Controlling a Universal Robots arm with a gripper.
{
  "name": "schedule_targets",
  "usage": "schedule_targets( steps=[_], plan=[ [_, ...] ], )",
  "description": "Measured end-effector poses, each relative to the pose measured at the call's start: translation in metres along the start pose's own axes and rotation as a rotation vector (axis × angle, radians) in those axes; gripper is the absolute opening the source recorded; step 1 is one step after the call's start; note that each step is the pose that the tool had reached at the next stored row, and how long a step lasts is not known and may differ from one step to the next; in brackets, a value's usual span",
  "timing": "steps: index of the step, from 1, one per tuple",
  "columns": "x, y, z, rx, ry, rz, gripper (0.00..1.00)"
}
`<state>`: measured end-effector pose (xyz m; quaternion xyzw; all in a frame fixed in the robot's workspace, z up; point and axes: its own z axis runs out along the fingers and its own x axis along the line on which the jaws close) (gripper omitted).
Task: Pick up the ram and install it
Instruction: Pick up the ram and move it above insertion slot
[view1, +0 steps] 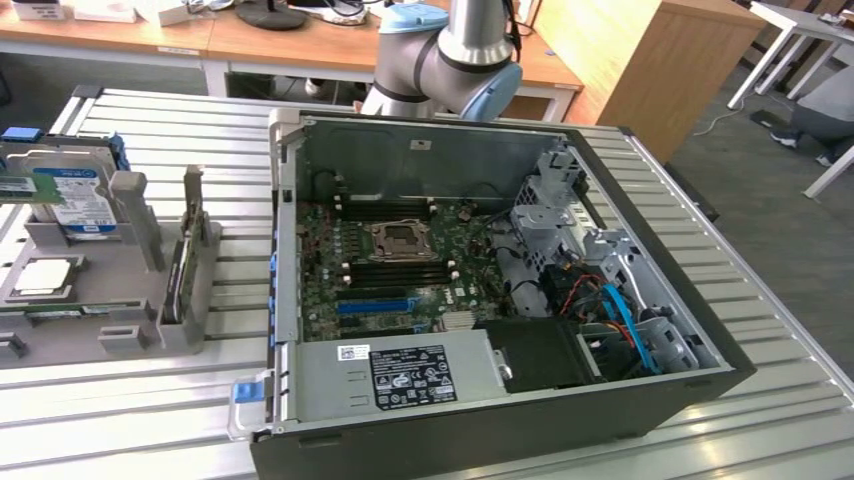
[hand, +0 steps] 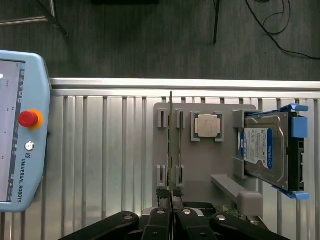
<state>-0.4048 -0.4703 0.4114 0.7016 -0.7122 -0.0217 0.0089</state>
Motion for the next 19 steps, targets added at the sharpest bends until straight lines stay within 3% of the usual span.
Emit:
schedule_targets(
  steps=[8, 19],
  plan=[
    [0.0, -0.0009, -0.0002, -0.0002, 0.0002, 0.0, 0.11],
    [0.0, -0.0127, -0.0007, -0.0001, 0.0002, 0.0, 0.11]
  ],
)
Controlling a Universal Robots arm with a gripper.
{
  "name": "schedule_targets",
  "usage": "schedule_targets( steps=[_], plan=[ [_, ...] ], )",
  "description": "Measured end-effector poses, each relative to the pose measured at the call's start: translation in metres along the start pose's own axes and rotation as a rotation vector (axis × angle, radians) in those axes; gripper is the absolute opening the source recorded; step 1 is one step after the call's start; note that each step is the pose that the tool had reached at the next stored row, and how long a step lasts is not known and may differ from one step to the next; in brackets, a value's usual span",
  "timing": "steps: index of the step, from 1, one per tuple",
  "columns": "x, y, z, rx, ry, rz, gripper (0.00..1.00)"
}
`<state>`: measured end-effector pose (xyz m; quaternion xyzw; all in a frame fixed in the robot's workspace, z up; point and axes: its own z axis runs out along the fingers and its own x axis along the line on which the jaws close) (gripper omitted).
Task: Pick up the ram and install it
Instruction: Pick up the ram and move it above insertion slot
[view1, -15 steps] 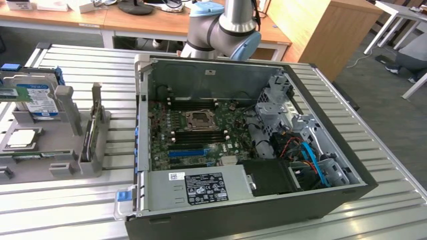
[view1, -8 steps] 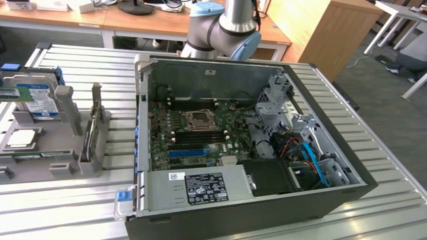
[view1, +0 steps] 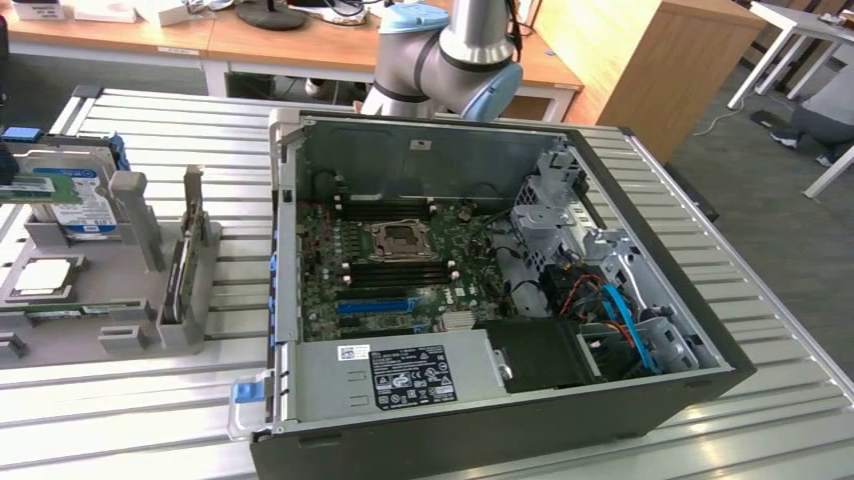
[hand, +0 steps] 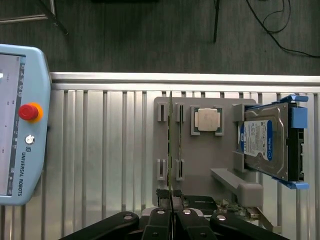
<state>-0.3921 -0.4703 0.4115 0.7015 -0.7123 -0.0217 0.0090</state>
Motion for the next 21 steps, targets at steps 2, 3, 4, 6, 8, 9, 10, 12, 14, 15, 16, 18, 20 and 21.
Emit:
schedule_targets(
  steps=[2, 3, 4, 6, 8, 9, 10, 12, 14, 15, 16, 18, 20, 21],
  plan=[
    [0.0, -0.0034, -0.0001, 0.0, -0.0001, 0.0, 0.11],
    [0.0, -0.0053, -0.0002, 0.0, -0.0001, 0.0, 0.11],
    [0.0, -0.007, -0.0003, 0.0, -0.0001, 0.0, 0.11],
    [0.0, -0.0105, -0.0004, 0.0001, -0.0001, 0.0, 0.11],
    [0.0, -0.0138, -0.0005, 0.0001, -0.0001, 0.0, 0.11],
    [0.0, -0.0154, -0.0007, 0.0, 0.0, 0.0, 0.11],
    [0.0, -0.0168, -0.0007, 0.0, -0.0001, 0.0, 0.11],
    [0.0, -0.02, -0.0009, 0.0, 0.0, 0.0, 0.11],
    [0.0, -0.0231, -0.001, 0.0, -0.0001, 0.0, 0.11],
    [0.0, -0.0247, -0.001, 0.0001, -0.0001, 0.0, 0.11],
    [0.0, -0.0265, -0.0011, 0.0001, -0.0001, 0.0, 0.11],
    [0.0, -0.03, -0.0012, 0.0001, -0.0001, 0.0, 0.11],
    [-0.001, -0.0333, -0.0014, 0.0, -0.0001, 0.0, 0.11],
    [-0.001, -0.0349, -0.0015, 0.0, 0.0, 0.0, 0.11]
  ],
)
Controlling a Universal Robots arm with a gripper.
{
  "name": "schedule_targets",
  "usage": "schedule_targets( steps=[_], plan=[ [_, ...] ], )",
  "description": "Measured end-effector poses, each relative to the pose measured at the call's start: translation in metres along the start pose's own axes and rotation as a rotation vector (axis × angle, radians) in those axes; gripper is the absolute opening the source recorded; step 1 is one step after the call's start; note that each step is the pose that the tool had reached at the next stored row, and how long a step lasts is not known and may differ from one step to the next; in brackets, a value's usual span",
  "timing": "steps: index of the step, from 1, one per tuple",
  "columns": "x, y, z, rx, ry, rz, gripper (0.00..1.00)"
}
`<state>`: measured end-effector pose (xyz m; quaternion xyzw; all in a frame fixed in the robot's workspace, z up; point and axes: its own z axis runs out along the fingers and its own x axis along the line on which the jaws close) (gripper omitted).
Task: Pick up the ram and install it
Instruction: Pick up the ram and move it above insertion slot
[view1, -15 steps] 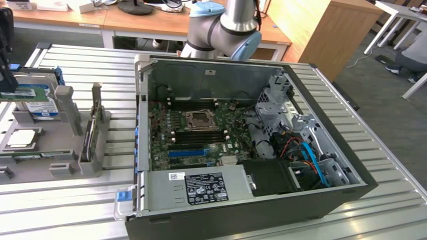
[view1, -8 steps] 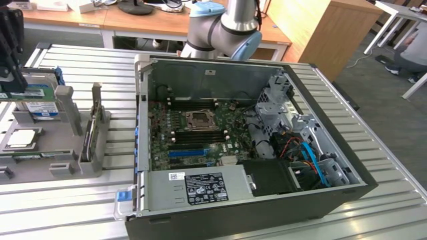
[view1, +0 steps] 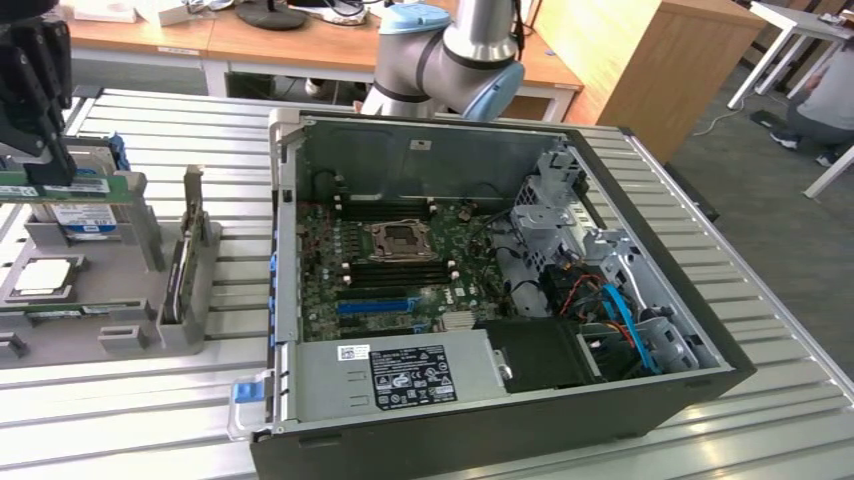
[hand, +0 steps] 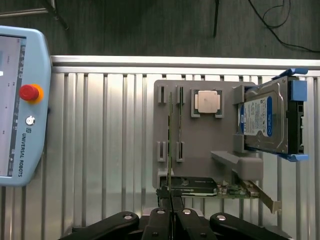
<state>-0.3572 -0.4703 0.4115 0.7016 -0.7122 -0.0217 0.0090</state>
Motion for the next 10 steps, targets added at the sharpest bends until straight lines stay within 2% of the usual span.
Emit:
schedule_targets(
  steps=[10],
  plan=[
    [0.0, -0.017, -0.0007, 0.0, 0.0, 0.0, 0.11]
  ],
)
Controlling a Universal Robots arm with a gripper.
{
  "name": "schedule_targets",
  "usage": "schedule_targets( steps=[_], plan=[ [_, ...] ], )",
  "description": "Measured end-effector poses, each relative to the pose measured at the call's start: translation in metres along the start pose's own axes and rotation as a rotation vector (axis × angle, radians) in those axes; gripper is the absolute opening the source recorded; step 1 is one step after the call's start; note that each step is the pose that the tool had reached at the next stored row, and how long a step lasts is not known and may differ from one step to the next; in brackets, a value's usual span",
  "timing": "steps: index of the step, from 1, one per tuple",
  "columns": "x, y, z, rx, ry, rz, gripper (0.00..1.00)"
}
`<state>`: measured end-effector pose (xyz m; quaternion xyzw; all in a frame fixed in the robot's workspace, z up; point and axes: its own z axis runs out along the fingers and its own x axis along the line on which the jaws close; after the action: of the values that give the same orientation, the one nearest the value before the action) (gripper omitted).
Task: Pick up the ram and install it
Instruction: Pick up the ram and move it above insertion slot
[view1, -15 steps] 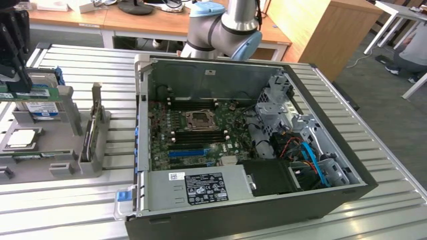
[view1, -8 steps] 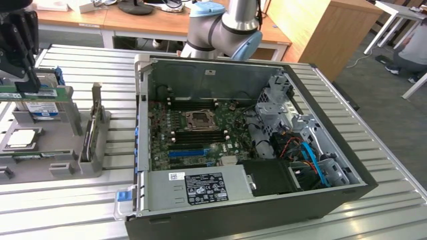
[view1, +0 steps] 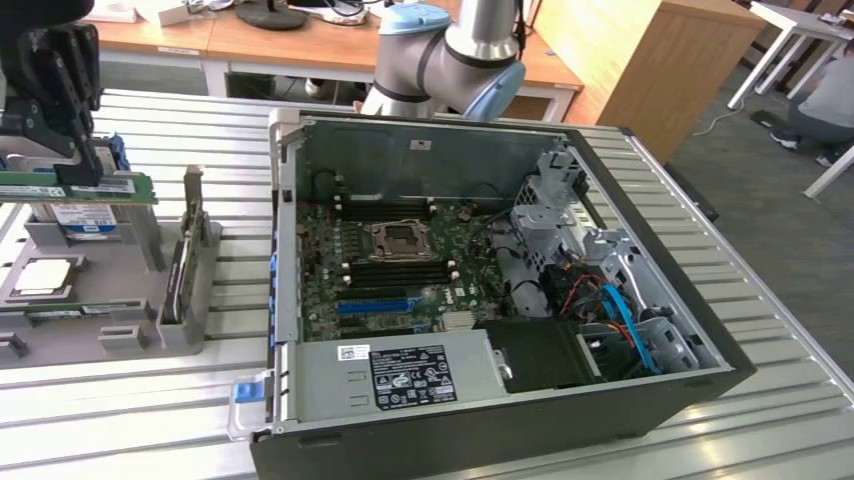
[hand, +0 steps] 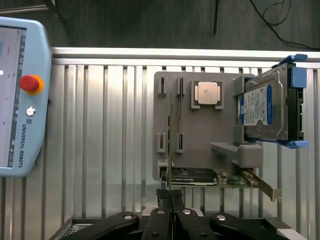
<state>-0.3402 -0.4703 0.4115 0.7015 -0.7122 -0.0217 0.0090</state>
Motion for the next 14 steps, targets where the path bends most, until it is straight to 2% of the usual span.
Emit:
schedule_targets(
  steps=[6, 14],
  plan=[
    [0.0, -0.0118, -0.0005, 0.0001, 0.0, 0.0, 0.11],
    [-0.001, -0.0317, -0.0013, 0.0, -0.0001, 0.0, 0.11]
  ],
)
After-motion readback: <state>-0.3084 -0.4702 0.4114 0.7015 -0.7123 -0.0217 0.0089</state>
